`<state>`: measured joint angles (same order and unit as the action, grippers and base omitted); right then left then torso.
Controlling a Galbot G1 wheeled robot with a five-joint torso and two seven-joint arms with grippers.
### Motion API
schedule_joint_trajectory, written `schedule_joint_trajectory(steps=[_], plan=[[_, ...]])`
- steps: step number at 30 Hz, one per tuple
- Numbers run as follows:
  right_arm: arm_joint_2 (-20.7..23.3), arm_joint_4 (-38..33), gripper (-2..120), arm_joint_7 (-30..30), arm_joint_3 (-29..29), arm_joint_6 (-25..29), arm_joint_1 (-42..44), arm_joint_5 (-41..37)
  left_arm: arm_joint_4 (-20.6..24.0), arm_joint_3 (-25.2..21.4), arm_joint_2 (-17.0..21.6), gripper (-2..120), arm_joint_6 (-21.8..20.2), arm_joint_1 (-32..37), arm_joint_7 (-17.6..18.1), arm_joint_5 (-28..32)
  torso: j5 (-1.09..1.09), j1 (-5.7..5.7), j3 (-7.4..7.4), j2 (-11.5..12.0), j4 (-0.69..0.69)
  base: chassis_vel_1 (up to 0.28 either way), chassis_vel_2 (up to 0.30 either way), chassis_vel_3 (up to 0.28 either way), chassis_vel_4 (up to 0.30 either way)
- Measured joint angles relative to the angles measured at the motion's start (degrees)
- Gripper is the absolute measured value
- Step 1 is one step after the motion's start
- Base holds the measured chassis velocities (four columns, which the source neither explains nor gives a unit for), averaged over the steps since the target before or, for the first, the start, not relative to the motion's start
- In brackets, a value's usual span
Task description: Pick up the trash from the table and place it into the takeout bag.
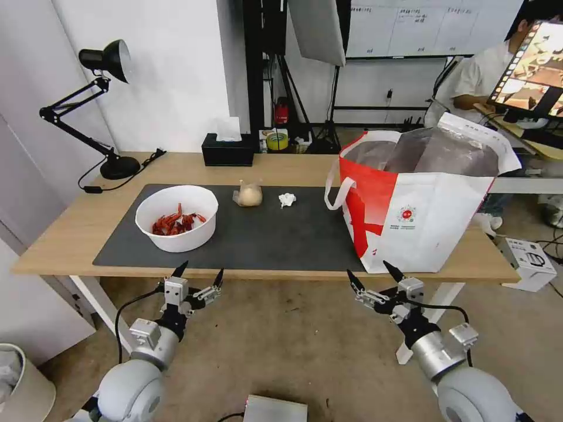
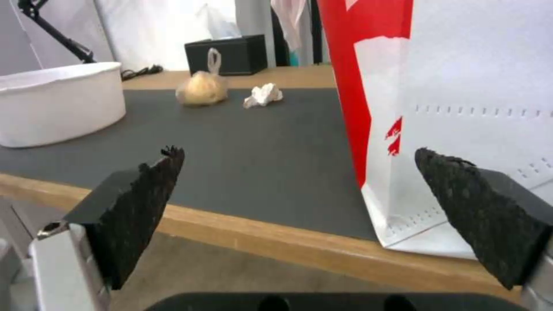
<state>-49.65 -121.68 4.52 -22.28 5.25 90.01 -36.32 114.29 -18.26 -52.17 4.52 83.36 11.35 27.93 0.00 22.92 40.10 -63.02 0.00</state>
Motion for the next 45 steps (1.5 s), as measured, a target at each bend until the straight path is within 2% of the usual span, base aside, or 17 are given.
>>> schedule_joint_trajectory(steps=[7,11,14,15,18,19,21,22,25,30,32,45], plan=[[0.4,-0.39,100,-0.04,1.43,-0.9,-1.6,-1.43,-0.24,-0.82,0.28,100,0.36,0.88,-0.89,-0.09,0.0,0.0,0.0,0.0,-0.01,0.0,0.0,0.0,0.0],[1.03,-1.33,100,0.63,4.34,-3.74,-5.46,-3.91,0.28,-0.83,0.08,100,0.48,1.08,-1.15,-0.07,0.0,0.0,0.0,0.0,0.0,0.0,0.0,0.0,0.0],[1.66,-1.51,100,1.72,8.87,-7.36,-11.58,-5.48,1.06,-0.66,0.08,100,0.48,1.06,-1.15,-0.01,0.0,0.0,0.01,0.0,0.0,0.0,0.0,0.0,0.0],[1.66,-1.51,100,1.72,8.87,-7.36,-11.58,-5.48,1.06,-0.66,0.08,100,0.48,1.06,-1.15,-0.01,0.0,0.0,0.01,0.0,0.0,0.0,0.0,0.0,0.0],[2.04,0.86,100,3.09,14.81,-10.17,-18.78,-6.63,1.79,-0.43,0.08,100,0.44,0.9,-1.13,0.06,0.01,0.0,0.01,0.0,0.0,0.0,0.0,0.0,0.0],[2.04,0.86,100,3.09,14.81,-10.17,-18.78,-6.63,1.79,-0.43,0.08,100,0.44,0.9,-1.13,0.06,0.01,0.0,0.01,0.0,0.0,0.0,0.0,0.0,0.0],[1.55,3.11,100,4.45,19.69,-11.61,-25.01,-7.74,2.15,-0.43,-0.03,100,0.31,0.86,-1.11,0.13,0.0,0.0,0.01,0.0,0.0,0.0,0.0,0.0,0.0],[1.55,3.11,100,4.45,19.69,-11.61,-25.01,-7.74,2.15,-0.43,-0.03,100,0.31,0.86,-1.11,0.13,0.0,0.0,0.01,0.0,0.0,0.0,0.0,0.0,0.0],[-0.38,6.29,100,7.36,25.64,-13.72,-32.59,-8.7,2.37,-1.03,-0.11,100,0.27,1.18,-1.09,0.14,-0.01,0.0,0.01,0.0,0.01,0.0,0.0,0.0,0.0],[-3.13,8.74,100,12.74,29.73,-16.95,-37.7,-10.08,2.38,-1.62,-0.1,100,0.25,1.54,-1.09,0.14,0.0,0.0,0.01,0.0,0.01,0.0,0.0,0.0,0.0],[-6.07,10.72,100,17.91,32.5,-19.01,-41.13,-11.98,2.32,-1.79,-0.04,100,0.23,1.72,-1.08,0.15,0.0,0.0,0.01,0.0,0.01,0.0,0.0,0.0,0.0],[-14.39,17.39,100,29.7,36.62,-24.14,-49.67,-13.73,1.89,-1.7,0.58,100,0.12,1.32,-0.95,0.29,-0.01,0.0,0.01,0.0,0.0,0.0,0.0,0.0,0.0]])
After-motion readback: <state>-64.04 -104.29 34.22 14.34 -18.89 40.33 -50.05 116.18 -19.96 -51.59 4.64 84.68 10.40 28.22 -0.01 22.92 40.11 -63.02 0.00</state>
